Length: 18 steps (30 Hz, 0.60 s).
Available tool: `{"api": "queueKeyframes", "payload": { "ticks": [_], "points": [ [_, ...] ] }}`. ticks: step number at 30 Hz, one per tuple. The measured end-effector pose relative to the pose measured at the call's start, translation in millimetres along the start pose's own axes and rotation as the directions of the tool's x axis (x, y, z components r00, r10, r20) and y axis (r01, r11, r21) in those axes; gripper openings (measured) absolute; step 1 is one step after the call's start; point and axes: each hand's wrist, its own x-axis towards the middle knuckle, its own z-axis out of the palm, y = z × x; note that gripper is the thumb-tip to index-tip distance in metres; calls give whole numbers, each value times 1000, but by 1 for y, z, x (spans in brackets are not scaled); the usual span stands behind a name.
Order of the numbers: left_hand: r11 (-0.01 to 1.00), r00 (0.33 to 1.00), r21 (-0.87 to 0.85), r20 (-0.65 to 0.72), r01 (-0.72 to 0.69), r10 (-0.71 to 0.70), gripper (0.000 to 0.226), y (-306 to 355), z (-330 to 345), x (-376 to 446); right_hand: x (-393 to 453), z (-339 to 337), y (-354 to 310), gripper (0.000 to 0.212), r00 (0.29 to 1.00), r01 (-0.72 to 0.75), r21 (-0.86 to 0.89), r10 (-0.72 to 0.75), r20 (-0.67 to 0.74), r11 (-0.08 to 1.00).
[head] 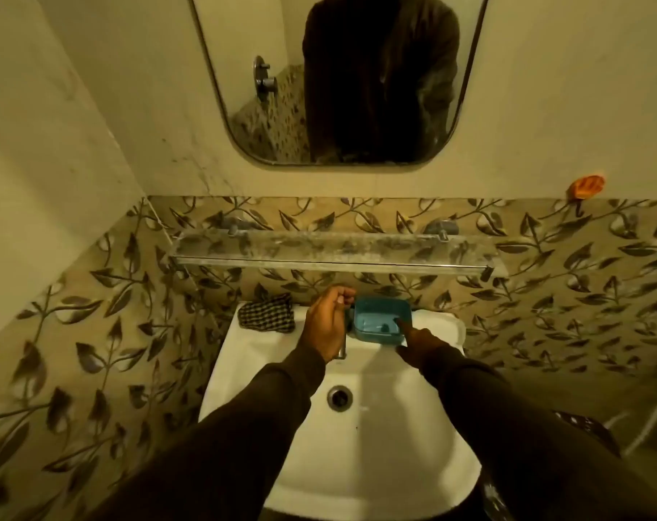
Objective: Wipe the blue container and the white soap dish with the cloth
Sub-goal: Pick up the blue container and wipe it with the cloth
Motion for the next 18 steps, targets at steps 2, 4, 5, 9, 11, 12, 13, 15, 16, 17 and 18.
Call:
{"api": "queueKeyframes", "payload": {
  "ticks": [2,4,5,9,11,12,13,15,16,17,18],
  "points": [
    [999,1000,29,-15,16,-16,27,-5,-2,2,7,6,-6,59,999,-36,-16,36,-17,999],
    [998,1000,57,4,7,-7,25,-11,-4,-4,9,12,-10,45,996,-56,-17,55,-76,998],
    [997,1000,72,-2,-5,5,25,-16,-6,-6,9,13,-12,38,992,-56,-22,54,-111,998],
    [993,990,110,-127,-52,65,25,-31,-16,-16,1,11,-7,29,976,-5,-118,-21,-218,993],
    [992,977,120,-207,-30,54,27,-41,-22,-26,-10,5,3,26,964,26,-145,-63,-259,989],
    [993,972,119,-232,1,27,28,-46,-24,-32,-16,3,10,25,959,44,-172,-90,-268,984],
    [993,969,107,-245,42,-14,29,-51,-26,-37,-23,0,18,24,955,64,-199,-117,-271,978],
    [985,957,61,-252,161,-140,38,-55,-31,-47,-36,-9,31,23,941,154,-209,-208,-266,966],
    [972,944,33,-250,232,-217,47,-55,-31,-51,-44,-10,38,24,933,209,-175,-250,-259,962],
    [951,917,-20,-262,308,-302,57,-54,-38,-54,-49,-16,34,26,921,279,-172,-314,-231,945],
    [917,888,-58,-231,395,-398,66,-52,-40,-55,-58,-20,34,26,910,337,-143,-361,-204,931]
  ]
}}
